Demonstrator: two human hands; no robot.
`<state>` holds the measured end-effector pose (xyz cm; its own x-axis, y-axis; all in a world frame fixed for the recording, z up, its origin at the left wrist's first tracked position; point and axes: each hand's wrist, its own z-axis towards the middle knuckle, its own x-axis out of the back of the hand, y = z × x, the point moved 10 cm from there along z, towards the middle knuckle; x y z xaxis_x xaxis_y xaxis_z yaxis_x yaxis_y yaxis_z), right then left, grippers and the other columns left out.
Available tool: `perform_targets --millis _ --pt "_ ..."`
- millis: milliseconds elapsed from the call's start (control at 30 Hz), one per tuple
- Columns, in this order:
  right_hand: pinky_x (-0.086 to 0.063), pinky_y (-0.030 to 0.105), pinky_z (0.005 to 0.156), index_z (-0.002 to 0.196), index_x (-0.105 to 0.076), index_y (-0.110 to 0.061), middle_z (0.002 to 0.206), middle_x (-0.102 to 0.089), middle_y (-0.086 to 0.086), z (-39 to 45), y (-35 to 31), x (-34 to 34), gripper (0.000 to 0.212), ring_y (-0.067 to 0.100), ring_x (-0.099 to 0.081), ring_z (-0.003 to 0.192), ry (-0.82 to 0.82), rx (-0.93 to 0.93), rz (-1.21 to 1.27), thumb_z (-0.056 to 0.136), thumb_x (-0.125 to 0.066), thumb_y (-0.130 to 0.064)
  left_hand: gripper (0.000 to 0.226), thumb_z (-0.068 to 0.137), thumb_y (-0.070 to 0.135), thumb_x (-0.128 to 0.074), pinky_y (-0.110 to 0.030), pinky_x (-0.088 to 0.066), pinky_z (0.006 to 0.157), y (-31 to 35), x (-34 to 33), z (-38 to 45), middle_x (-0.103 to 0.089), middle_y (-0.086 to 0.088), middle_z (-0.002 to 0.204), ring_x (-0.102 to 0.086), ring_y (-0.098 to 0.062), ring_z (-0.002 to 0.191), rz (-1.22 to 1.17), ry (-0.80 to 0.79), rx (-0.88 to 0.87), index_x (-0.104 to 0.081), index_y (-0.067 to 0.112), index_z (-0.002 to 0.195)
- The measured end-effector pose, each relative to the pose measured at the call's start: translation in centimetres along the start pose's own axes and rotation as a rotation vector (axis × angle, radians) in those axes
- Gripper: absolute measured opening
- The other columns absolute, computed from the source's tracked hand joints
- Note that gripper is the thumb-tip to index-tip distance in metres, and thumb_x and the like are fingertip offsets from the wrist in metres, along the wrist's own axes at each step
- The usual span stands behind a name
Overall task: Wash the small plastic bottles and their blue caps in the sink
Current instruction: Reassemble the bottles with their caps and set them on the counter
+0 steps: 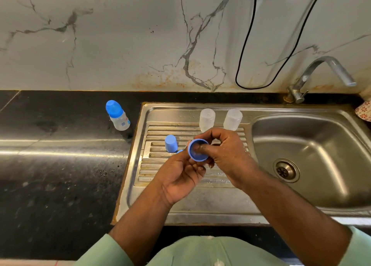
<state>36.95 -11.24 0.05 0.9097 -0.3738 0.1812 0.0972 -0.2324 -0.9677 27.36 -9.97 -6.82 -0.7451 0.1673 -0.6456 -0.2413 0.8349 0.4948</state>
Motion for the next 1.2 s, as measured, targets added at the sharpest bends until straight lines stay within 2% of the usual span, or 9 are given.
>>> perform_targets --millis 133,267,333,500,667,800,933,1100,1200 --pt "-0.049 0.023 0.054 0.087 -0.073 -0.015 0.085 -0.070 0.006 -0.4 -1.2 -1.0 0.009 0.019 -0.063 0.069 -0.095 0.112 -0.071 0.080 -0.077 -0.012 0.017 0.088 0.007 -0.057 -0.027 -0.050 0.064 0.9 0.1 -0.2 -0.063 -0.013 0.071 -0.060 -0.018 0.063 0.075 0.032 0.012 -0.071 0.003 0.079" --pt "-0.051 0.028 0.070 0.082 -0.074 -0.020 0.083 -0.066 0.003 -2.4 -3.1 -5.6 0.013 0.015 -0.061 0.078 -0.392 0.265 -0.201 0.078 -0.077 -0.008 0.013 0.079 0.004 -0.056 -0.019 -0.051 0.047 0.9 0.1 -0.8 -0.060 -0.011 0.065 -0.063 -0.015 0.050 0.021 -0.029 0.055 -0.065 0.002 0.070" --pt "-0.050 0.027 0.071 0.086 -0.076 -0.017 0.084 -0.066 0.003 -2.3 -3.6 -5.4 0.012 0.014 -0.061 0.079 -0.329 0.301 -0.240 0.078 -0.077 -0.007 0.020 0.085 0.006 -0.054 -0.020 -0.053 0.044 1.3 0.0 -0.9 -0.062 -0.015 0.061 -0.064 -0.018 0.047 -0.047 -0.031 0.059 -0.065 -0.001 0.070" --pt "-0.043 0.013 0.049 0.081 -0.071 -0.032 0.084 -0.066 -0.006 0.0 -2.9 0.8 0.023 -0.003 -0.057 0.054 0.025 0.156 -0.088 0.083 -0.073 -0.009 0.021 0.096 0.019 -0.058 -0.022 -0.053 0.047 2.4 1.3 0.5 -0.064 -0.010 0.072 -0.060 -0.013 0.052 0.041 0.077 0.004 -0.068 0.001 0.094" --pt "-0.053 0.021 0.051 0.107 -0.066 -0.024 0.092 -0.069 0.000 1.7 0.4 3.2 0.015 0.012 -0.066 0.058 0.151 0.001 -0.141 0.095 -0.060 -0.017 0.021 0.103 0.012 -0.049 -0.027 -0.053 0.056 3.4 1.4 0.7 -0.074 -0.016 0.092 -0.063 -0.018 0.062 0.113 0.085 -0.108 -0.061 0.015 0.120" --pt "-0.061 0.029 0.068 0.119 -0.066 -0.022 0.101 -0.069 0.000 2.2 4.4 2.6 0.028 0.019 -0.070 0.078 0.155 -0.199 0.076 0.093 -0.064 -0.013 0.018 0.103 0.018 -0.051 -0.033 -0.049 0.062 4.5 1.9 0.7 -0.073 -0.012 0.092 -0.063 -0.021 0.070 0.233 0.199 -0.227 -0.060 0.015 0.118" --pt "-0.060 0.032 0.074 0.112 -0.070 -0.018 0.109 -0.070 0.006 1.9 5.9 1.4 0.020 0.023 -0.071 0.090 0.152 -0.297 0.464 0.095 -0.060 -0.013 0.019 0.093 0.021 -0.067 -0.029 -0.048 0.050 4.3 1.9 1.3 -0.067 -0.012 0.084 -0.062 -0.021 0.060 0.254 0.280 -0.246 -0.055 0.013 0.106" --pt "-0.058 0.033 0.087 0.118 -0.066 -0.022 0.110 -0.074 -0.002 1.5 5.2 0.6 0.028 0.014 -0.071 0.098 0.075 -0.170 0.415 0.093 -0.060 -0.010 0.028 0.087 0.027 -0.075 -0.026 -0.045 0.048 4.9 0.7 1.5 -0.070 -0.010 0.075 -0.059 -0.018 0.060 0.479 0.271 -0.375 -0.067 0.002 0.098" --pt "-0.056 0.035 0.093 0.127 -0.062 -0.022 0.115 -0.071 -0.005 1.2 5.4 0.7 0.034 0.012 -0.069 0.104 0.152 -0.115 0.336 0.096 -0.058 -0.010 0.029 0.092 0.037 -0.066 -0.023 -0.049 0.048 4.8 0.8 1.2 -0.072 -0.007 0.071 -0.059 -0.013 0.055 0.507 0.379 -0.468 -0.076 0.009 0.092"
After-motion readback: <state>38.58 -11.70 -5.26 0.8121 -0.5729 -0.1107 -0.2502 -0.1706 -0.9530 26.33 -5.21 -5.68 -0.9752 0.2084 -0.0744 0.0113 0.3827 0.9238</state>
